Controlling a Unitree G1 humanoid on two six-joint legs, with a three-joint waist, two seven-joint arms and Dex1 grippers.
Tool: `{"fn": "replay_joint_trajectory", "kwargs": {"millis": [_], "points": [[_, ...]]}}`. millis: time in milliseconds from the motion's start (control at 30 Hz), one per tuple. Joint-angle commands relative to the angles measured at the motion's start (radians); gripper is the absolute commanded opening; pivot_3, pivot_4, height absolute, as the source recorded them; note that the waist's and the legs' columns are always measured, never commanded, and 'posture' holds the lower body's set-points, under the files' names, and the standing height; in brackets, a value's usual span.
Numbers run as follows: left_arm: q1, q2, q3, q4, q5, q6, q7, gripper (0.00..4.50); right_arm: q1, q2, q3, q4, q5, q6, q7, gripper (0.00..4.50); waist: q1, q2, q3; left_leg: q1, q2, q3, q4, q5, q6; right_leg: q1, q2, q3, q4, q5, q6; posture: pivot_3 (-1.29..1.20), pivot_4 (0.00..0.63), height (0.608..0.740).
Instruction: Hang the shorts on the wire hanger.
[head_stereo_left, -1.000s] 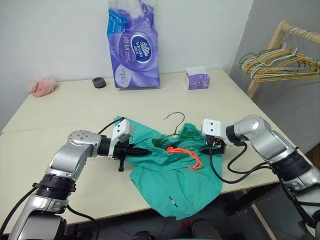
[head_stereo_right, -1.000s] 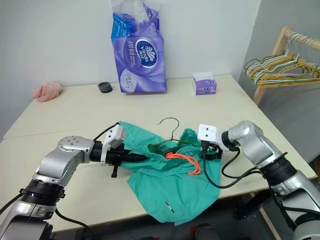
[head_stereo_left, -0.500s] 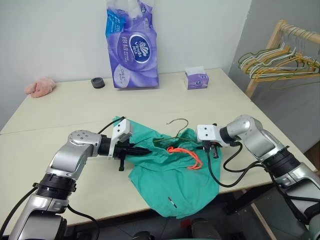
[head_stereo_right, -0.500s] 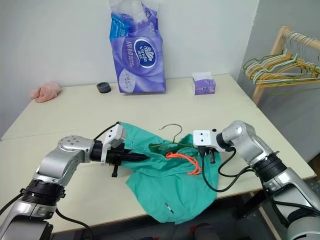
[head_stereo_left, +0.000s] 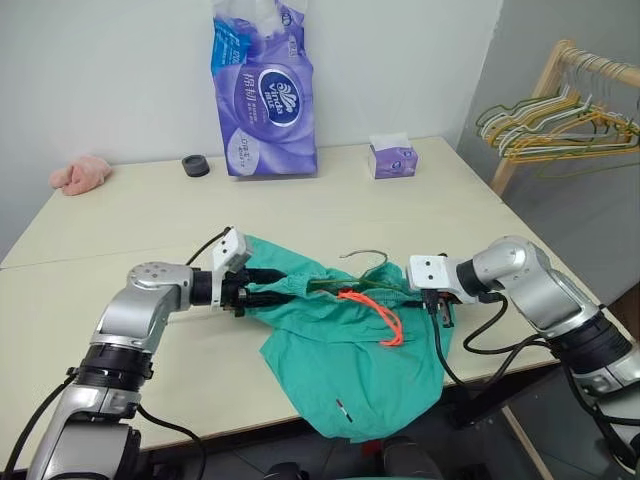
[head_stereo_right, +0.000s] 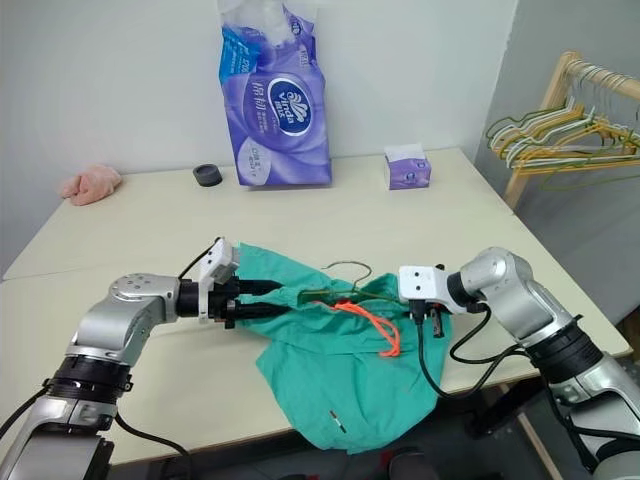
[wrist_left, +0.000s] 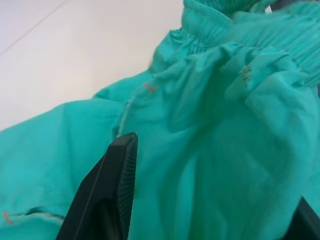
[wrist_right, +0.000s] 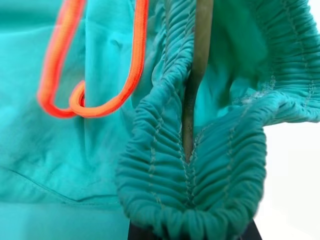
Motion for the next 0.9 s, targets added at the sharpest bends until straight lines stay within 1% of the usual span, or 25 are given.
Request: {"fn": "replay_joint_trajectory", "kwargs": {"millis": [33, 267, 400, 467, 533, 600, 667, 700, 733, 800, 900], "points": [[-0.009, 0.046, 0.020, 0.006, 0.001, -0.004, -0.046, 2.43, 0.006, -0.026, -0.042, -0.042, 0.016, 0.026, 0.011, 0.00, -0.001, 0.000, 0.000, 0.000, 0.000, 0.000, 0.000, 0.000, 0.000, 0.000, 0.000, 0.000, 0.000, 0.000, 0.000, -0.19, 0.000, 0.740], [0.034, 0.059, -0.006, -0.037, 0.005, -0.022, -0.107, 2.43, 0.018, -0.038, -0.052, -0.067, 0.038, 0.068, 0.015, 0.00, -0.001, 0.000, 0.000, 0.000, 0.000, 0.000, 0.000, 0.000, 0.000, 0.000, 0.000, 0.000, 0.000, 0.000, 0.000, -0.20, 0.000, 0.740], [0.056, 0.098, 0.010, -0.077, -0.041, 0.041, -0.158, 2.43, 0.026, -0.060, -0.064, -0.076, 0.061, 0.086, 0.029, 0.00, -0.006, 0.000, 0.000, 0.000, 0.000, 0.000, 0.000, 0.000, 0.000, 0.000, 0.000, 0.000, 0.000, 0.000, 0.000, -0.20, 0.000, 0.740], [0.045, 0.102, 0.029, -0.081, -0.084, 0.116, -0.155, 2.43, 0.027, -0.068, -0.066, -0.076, 0.066, 0.086, 0.028, 0.00, -0.006, 0.000, 0.000, 0.000, 0.000, 0.000, 0.000, 0.000, 0.000, 0.000, 0.000, 0.000, 0.000, 0.000, 0.000, -0.20, 0.000, 0.740], [0.039, 0.104, 0.033, -0.089, -0.097, 0.154, -0.146, 2.43, 0.029, -0.072, -0.068, -0.076, 0.068, 0.087, 0.025, 0.00, -0.007, 0.000, 0.000, 0.000, 0.000, 0.000, 0.000, 0.000, 0.001, 0.000, 0.000, 0.000, 0.000, 0.000, 0.000, -0.19, 0.000, 0.740], [0.040, 0.100, 0.031, -0.108, -0.098, 0.161, -0.133, 2.77, 0.030, -0.072, -0.070, -0.077, 0.070, 0.090, 0.024, 0.00, -0.008, 0.000, 0.000, 0.000, 0.000, -0.001, 0.000, -0.002, 0.003, 0.000, 0.000, -0.001, 0.000, 0.000, 0.000, -0.19, 0.000, 0.740], [0.044, 0.091, 0.031, -0.120, -0.092, 0.147, -0.116, 3.25, 0.030, -0.071, -0.071, -0.078, 0.071, 0.092, 0.024, 0.00, -0.009, 0.000, 0.000, 0.000, 0.000, -0.001, 0.000, -0.002, 0.004, 0.000, 0.000, -0.001, 0.000, 0.000, 0.000, -0.19, 0.000, 0.740], [0.046, 0.088, 0.028, -0.123, -0.086, 0.138, -0.111, 3.53, 0.030, -0.070, -0.071, -0.078, 0.071, 0.092, 0.024, 0.00, -0.009, 0.000, 0.000, 0.000, 0.001, -0.001, 0.000, -0.002, 0.003, 0.000, 0.000, 0.000, 0.000, 0.000, 0.000, -0.19, 0.000, 0.740], [0.051, 0.088, 0.016, -0.122, -0.065, 0.110, -0.105, 3.93, 0.029, -0.069, -0.070, -0.079, 0.071, 0.093, 0.024, 0.00, -0.009, 0.000, 0.000, 0.000, 0.001, -0.001, 0.000, -0.002, 0.003, 0.000, 0.000, 0.000, 0.000, 0.000, 0.000, -0.19, 0.000, 0.740], [0.062, 0.093, -0.013, -0.114, -0.020, 0.060, -0.101, 4.42, 0.027, -0.067, -0.070, -0.079, 0.071, 0.093, 0.024, 0.00, -0.009, 0.000, 0.000, 0.000, 0.001, -0.001, 0.000, 0.000, 0.000, 0.000, 0.000, -0.001, 0.000, 0.000, 0.000, -0.19, 0.000, 0.740], [0.071, 0.089, -0.033, -0.101, 0.015, 0.016, -0.095, 4.42, 0.026, -0.066, -0.069, -0.082, 0.072, 0.094, 0.025, 0.00, -0.010, 0.000, 0.000, 0.000, 0.001, 0.000, 0.000, 0.000, 0.000, 0.000, 0.000, 0.000, 0.000, 0.000, 0.000, -0.19, 0.000, 0.740]]}}
